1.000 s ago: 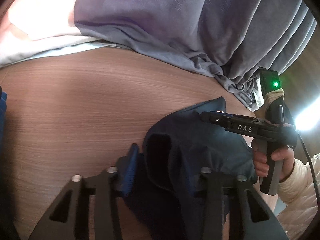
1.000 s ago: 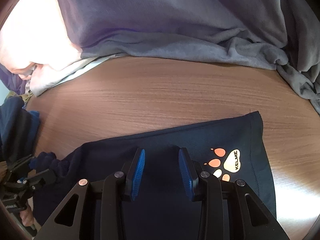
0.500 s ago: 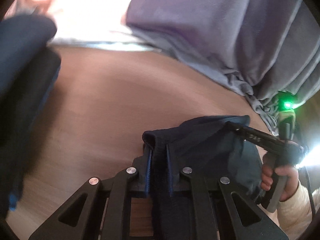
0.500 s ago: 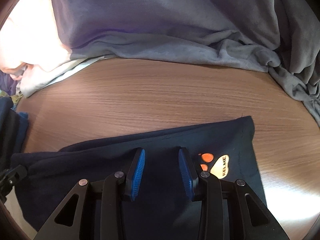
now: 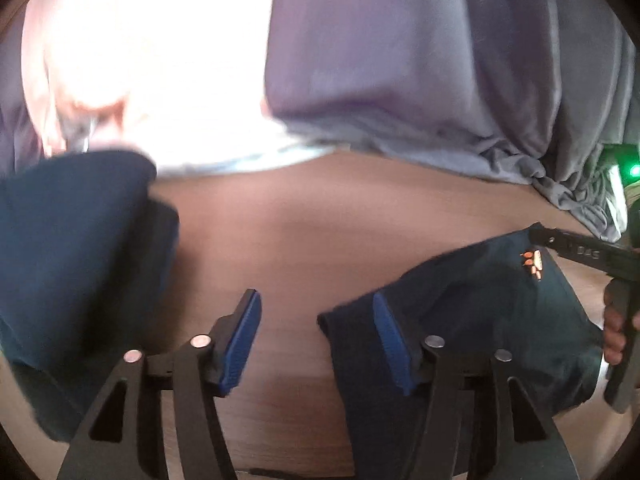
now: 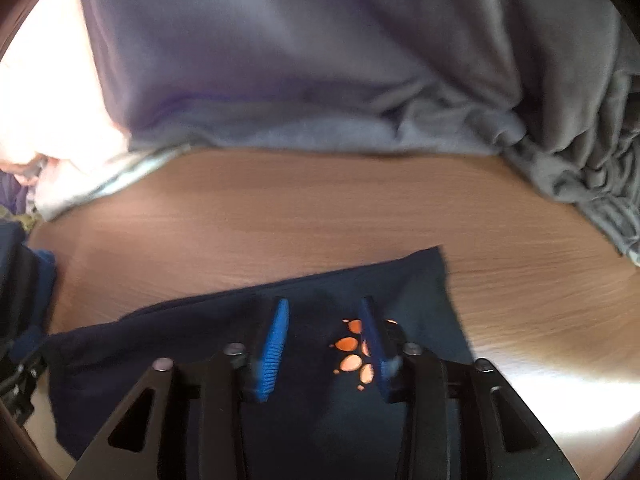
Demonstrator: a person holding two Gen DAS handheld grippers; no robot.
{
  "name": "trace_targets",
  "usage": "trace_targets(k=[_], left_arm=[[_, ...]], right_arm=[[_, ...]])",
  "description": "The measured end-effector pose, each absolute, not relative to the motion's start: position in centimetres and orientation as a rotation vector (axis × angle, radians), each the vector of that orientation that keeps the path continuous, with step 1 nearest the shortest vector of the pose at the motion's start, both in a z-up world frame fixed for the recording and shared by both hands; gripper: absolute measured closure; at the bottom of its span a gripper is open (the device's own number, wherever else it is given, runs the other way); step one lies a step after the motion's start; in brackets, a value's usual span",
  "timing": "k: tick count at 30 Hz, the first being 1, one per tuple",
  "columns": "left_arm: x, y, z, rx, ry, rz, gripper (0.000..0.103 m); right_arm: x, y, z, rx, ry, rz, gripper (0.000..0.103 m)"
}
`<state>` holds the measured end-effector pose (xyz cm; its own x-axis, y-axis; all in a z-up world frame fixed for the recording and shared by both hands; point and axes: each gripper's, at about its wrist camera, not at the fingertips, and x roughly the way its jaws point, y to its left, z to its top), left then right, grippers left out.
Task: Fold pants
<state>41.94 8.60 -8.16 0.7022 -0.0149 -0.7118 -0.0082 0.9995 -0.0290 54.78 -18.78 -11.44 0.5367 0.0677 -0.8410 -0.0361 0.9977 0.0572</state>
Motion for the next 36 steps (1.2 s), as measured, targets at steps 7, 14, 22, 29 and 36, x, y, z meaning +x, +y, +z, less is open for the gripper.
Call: trace_targets(k=[7, 14, 22, 29, 36], left_arm=[[42.1, 5.5, -5.7, 0.057, 0.748, -0.167, 0.043], [43.6, 0.6, -2.6, 0.137, 0.639, -0.380, 0.042], [46.5, -5.4, -1.4, 0.311, 0.632, -0.575, 0.042], [50.2, -9.7, -3.4, 0.434, 0.670, -0.738, 0.042], [53.8, -12.8, -6.7, 0.440, 0.747, -0.905, 0.053]], right_arm=[[48.8, -21.5, -6.4, 0.083, 0.839, 0.017, 0.042], [43.1, -25.0, -4.7, 0.186, 0.802, -0.115, 0.042], [38.0, -28.7, -5.6, 0.319, 0.802, -0.310, 0.042], [36.4, -30.2, -8.6, 0.452, 0.858, -0.422, 0.042], [36.3, -30.1, -10.6, 0.492, 0.874, -0.478, 0.042]])
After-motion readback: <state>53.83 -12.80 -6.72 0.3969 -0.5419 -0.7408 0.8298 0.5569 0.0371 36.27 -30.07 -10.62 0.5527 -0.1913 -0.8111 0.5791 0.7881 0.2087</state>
